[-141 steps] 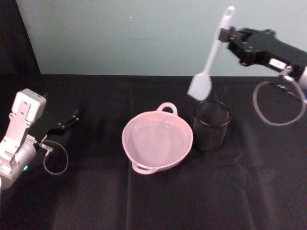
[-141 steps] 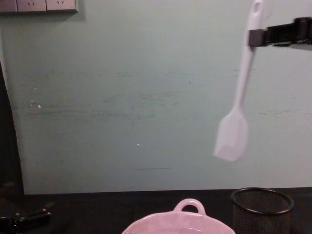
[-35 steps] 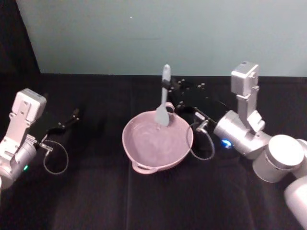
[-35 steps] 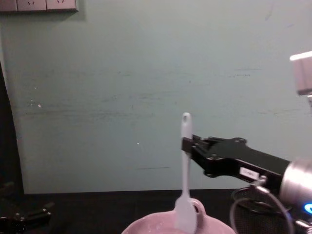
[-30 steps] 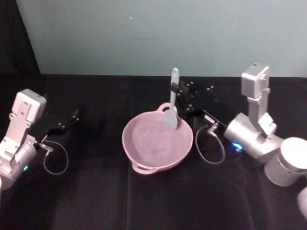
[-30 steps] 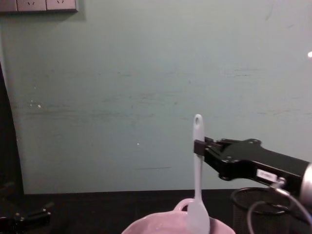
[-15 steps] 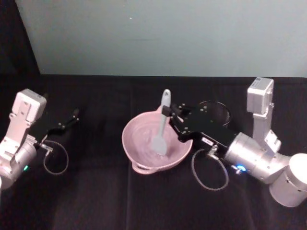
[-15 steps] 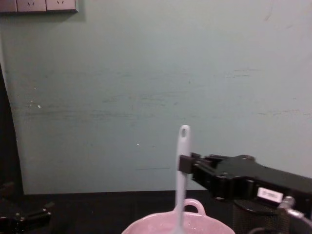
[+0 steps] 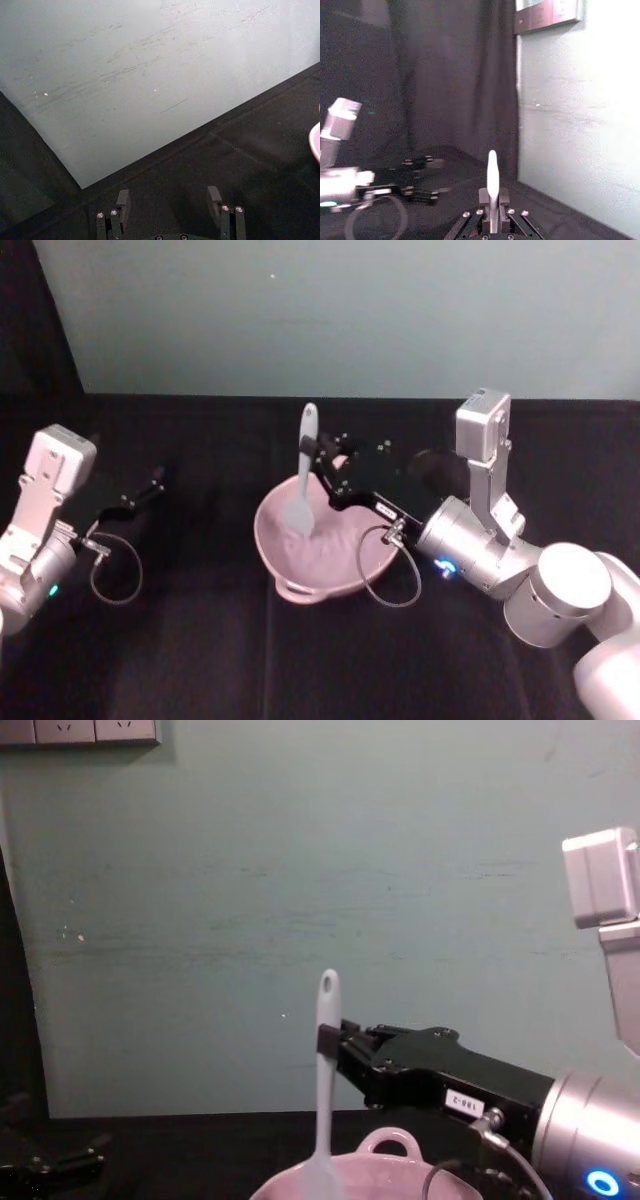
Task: Use the one hand to pick up the spoon and stir the clear water in the bowl.
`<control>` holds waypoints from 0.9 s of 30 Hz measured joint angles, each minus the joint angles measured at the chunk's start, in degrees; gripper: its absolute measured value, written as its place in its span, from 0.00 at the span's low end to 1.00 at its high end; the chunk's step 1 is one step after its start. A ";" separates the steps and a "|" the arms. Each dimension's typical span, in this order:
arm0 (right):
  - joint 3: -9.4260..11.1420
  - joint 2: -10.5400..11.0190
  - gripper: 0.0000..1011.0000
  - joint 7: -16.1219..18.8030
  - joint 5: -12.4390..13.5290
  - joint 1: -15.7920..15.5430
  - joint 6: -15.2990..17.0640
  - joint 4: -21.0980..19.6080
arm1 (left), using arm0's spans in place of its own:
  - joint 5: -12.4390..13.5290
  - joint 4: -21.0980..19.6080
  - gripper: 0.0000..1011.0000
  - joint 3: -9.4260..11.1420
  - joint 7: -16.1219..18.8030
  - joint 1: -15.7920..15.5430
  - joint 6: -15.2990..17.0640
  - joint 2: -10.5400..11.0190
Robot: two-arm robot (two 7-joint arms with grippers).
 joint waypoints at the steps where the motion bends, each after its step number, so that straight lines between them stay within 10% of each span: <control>1: 0.15 -0.28 0.11 -0.35 -0.45 0.35 -0.48 0.68 | 0.00 0.00 1.00 0.00 0.00 0.00 0.00 0.00; 13: 3.71 0.73 0.11 -2.84 -3.74 0.72 -2.10 1.59 | 0.00 0.00 1.00 0.00 0.00 0.00 0.00 0.00; 27: 4.52 6.85 0.11 1.32 0.63 -6.58 6.49 -10.42 | 0.00 0.00 1.00 0.00 0.00 0.00 0.00 0.00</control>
